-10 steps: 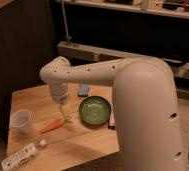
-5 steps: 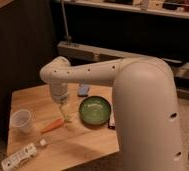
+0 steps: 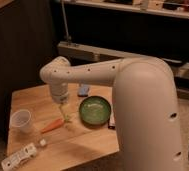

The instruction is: Place the pepper in the ceramic bowl

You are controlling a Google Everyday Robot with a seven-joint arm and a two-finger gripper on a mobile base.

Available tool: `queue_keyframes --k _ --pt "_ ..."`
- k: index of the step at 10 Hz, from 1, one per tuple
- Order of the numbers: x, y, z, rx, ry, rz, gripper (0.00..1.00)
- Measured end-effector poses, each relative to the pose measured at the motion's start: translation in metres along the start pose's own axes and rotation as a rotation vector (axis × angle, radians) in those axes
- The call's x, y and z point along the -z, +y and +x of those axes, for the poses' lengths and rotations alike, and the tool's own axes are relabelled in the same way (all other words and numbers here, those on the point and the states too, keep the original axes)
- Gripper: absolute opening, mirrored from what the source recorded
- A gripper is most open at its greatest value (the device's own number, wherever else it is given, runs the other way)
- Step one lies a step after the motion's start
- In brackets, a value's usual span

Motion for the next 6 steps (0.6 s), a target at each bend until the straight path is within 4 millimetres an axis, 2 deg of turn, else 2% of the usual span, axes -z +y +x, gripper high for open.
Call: queue_keyframes --k 6 --pt "-0.0004 -0.0003 0.0011 0.004 -0.016 0.006 0.8"
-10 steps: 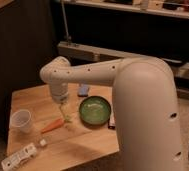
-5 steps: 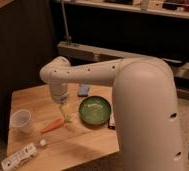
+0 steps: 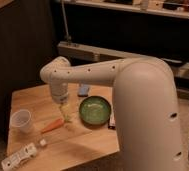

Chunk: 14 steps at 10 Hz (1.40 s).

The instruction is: Place the pepper in the ceramic bowl

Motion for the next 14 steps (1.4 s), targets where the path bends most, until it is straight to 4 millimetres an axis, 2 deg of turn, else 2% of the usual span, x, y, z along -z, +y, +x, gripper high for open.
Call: queue_keyframes --k 2,5,7,9,11,13,14 --pt "-0.001 -0.007 0.004 0.024 -0.115 0.076 0.8" --pt "-0.01 -0.018 0.011 0.044 -0.462 0.186 0.8" --pt "-0.014 -0.024 0.006 0.054 -0.613 0.146 0.8" --pt "-0.008 -0.021 0.0 0.058 -0.567 0.088 0.8" --pt "-0.001 -0.014 -0.013 0.049 -0.405 0.046 0.8" --pt "-0.005 -0.007 -0.03 0.002 -0.312 0.045 0.8" --pt "-0.015 -0.007 -0.035 -0.015 -0.309 0.049 0.8"
